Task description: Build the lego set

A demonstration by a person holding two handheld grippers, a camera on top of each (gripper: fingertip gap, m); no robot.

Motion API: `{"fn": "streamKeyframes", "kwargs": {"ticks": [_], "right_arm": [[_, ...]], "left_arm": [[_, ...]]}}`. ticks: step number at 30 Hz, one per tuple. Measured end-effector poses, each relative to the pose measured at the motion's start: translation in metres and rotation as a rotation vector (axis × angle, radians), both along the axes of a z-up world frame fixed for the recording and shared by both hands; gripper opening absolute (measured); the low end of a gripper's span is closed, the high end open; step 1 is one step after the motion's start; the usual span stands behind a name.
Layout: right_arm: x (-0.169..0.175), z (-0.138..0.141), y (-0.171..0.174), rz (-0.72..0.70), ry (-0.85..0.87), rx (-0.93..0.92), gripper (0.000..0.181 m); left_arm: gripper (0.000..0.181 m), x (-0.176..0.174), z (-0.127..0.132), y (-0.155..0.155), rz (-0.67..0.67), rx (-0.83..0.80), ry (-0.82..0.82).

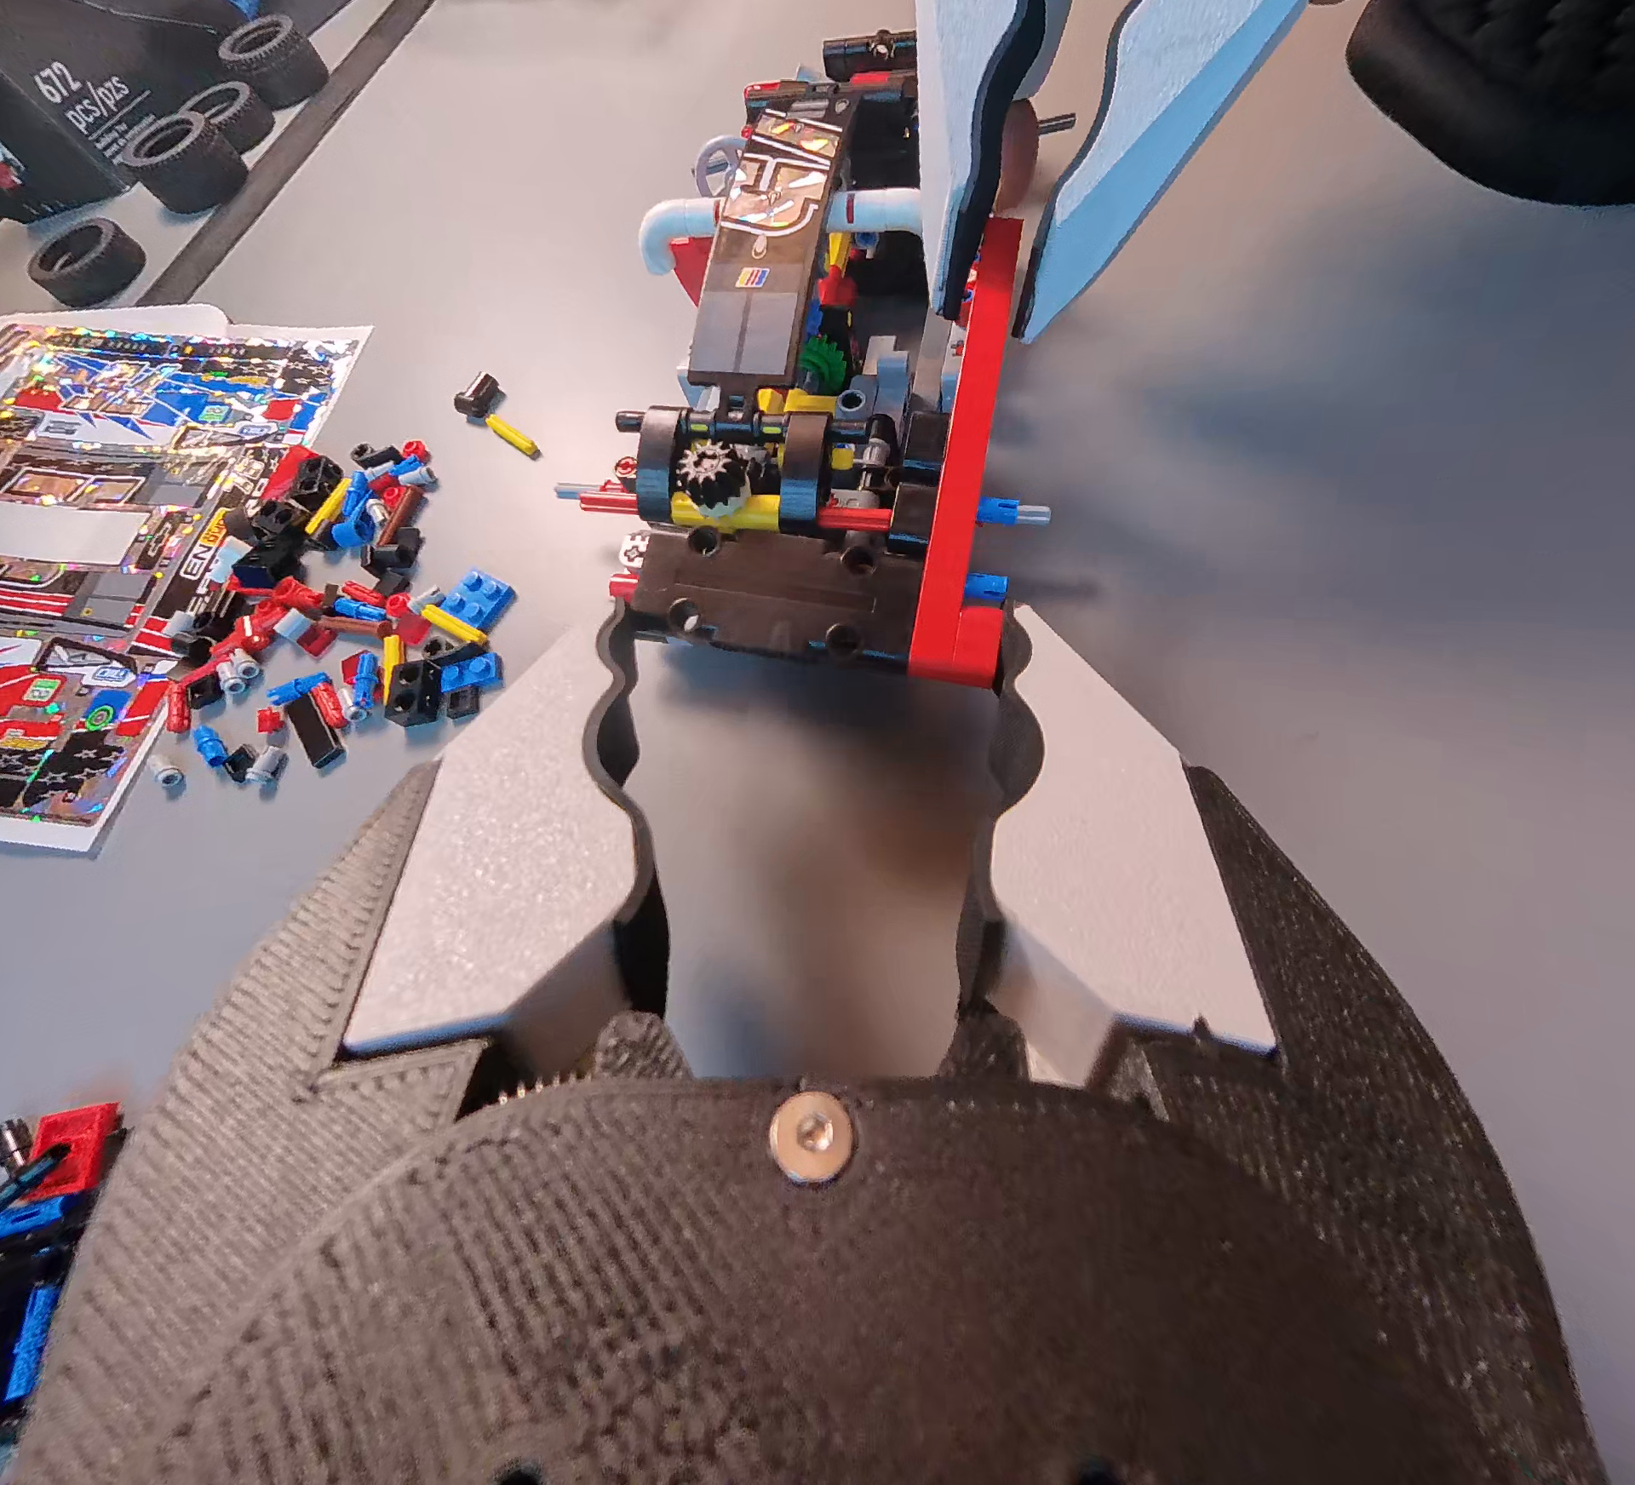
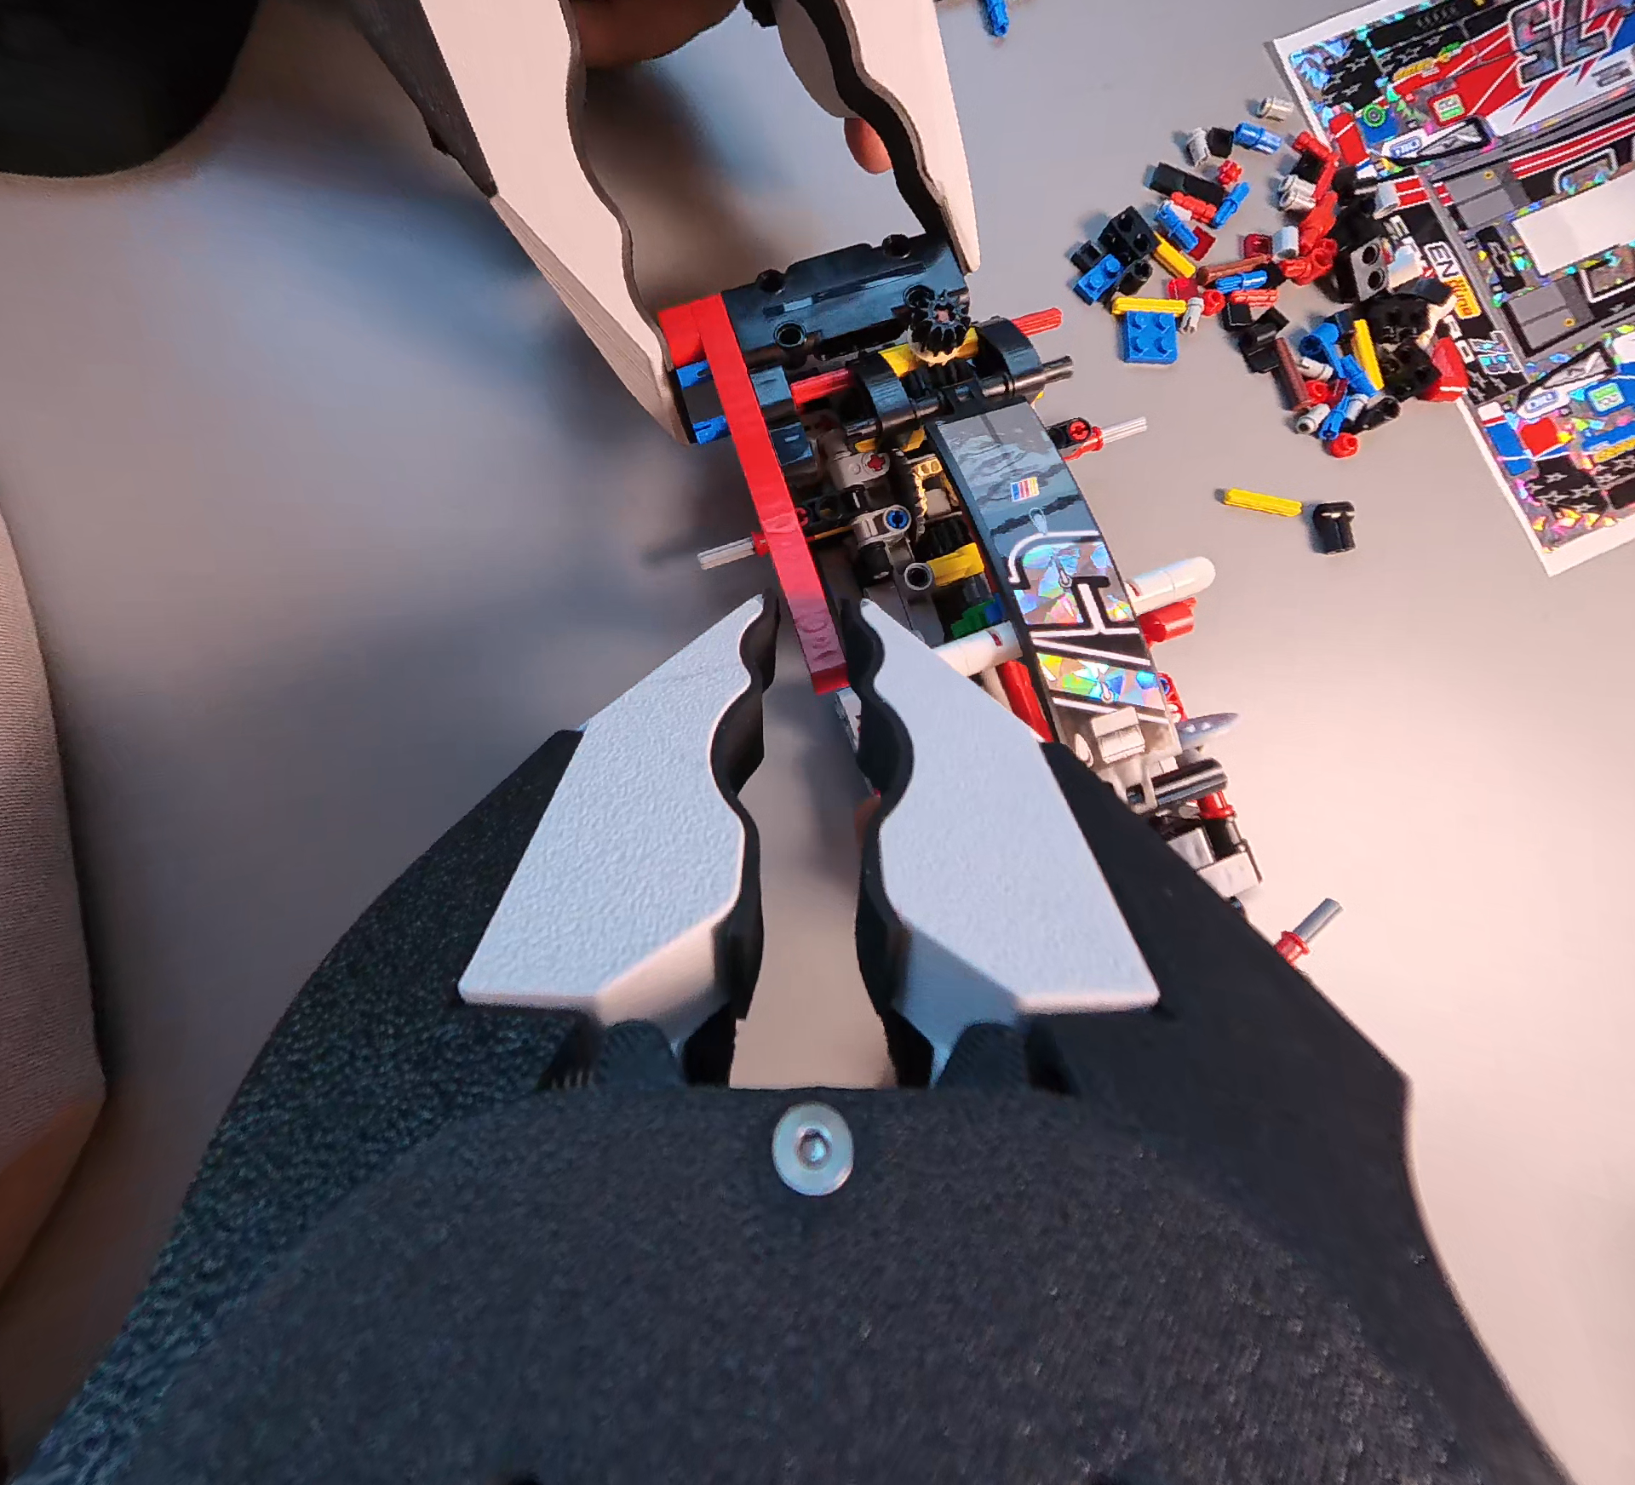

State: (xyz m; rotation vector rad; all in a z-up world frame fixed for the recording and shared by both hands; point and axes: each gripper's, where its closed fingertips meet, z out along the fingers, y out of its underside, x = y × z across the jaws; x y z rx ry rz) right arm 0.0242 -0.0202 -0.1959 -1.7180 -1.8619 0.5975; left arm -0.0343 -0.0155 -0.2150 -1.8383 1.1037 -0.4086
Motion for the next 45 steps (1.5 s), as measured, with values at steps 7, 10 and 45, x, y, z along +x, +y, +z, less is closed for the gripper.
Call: {"fn": "streamKeyframes", "kwargs": {"ticks": [7, 10, 45], "right_arm": [[0.001, 0.001, 0.001, 0.002, -0.009, 0.017, 0.017], [0.001, 0.0, 0.001, 0.005, -0.024, 0.03, 0.02], [-0.065, 0.003, 0.036, 0.418, -0.088, -0.296, 0.054]], "left_arm": [[0.08, 0.0, -0.001, 0.002, 0.006, -0.006, 0.001], [0.08, 0.0, 0.0, 0.003, 0.006, -0.006, 0.005], [0.08, 0.003, -0.003, 0.006, -0.045, -0.071, -0.018]]}}
